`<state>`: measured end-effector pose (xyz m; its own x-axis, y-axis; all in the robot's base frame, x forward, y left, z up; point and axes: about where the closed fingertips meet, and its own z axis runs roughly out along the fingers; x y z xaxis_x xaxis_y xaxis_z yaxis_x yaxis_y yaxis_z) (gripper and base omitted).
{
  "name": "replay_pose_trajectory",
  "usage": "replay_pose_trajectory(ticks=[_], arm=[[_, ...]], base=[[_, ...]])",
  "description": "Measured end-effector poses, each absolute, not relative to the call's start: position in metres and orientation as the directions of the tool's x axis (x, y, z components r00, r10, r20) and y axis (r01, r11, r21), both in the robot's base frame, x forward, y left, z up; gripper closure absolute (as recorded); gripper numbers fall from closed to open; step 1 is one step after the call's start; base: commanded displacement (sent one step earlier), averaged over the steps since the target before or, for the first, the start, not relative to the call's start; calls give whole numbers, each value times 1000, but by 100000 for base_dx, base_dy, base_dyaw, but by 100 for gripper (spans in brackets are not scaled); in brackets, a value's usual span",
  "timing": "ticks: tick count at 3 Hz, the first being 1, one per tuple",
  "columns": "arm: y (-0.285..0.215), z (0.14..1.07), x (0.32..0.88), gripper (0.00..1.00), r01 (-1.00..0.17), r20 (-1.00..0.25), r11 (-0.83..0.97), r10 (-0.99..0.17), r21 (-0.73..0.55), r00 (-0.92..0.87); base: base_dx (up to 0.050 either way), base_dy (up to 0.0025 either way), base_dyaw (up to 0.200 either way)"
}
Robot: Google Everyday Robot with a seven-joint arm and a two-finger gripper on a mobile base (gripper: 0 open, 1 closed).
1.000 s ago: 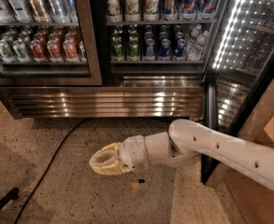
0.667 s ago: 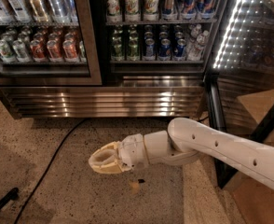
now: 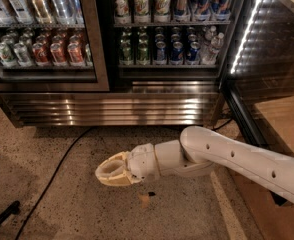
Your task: Open right fridge door
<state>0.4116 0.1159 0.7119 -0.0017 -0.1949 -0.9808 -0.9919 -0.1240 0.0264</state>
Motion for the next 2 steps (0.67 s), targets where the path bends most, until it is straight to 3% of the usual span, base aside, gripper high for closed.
replay_pose_trajectory(ticks=[2], arm=[[116, 712, 412, 12, -992, -981, -124, -195, 26, -2]], base=[[0, 0, 0]])
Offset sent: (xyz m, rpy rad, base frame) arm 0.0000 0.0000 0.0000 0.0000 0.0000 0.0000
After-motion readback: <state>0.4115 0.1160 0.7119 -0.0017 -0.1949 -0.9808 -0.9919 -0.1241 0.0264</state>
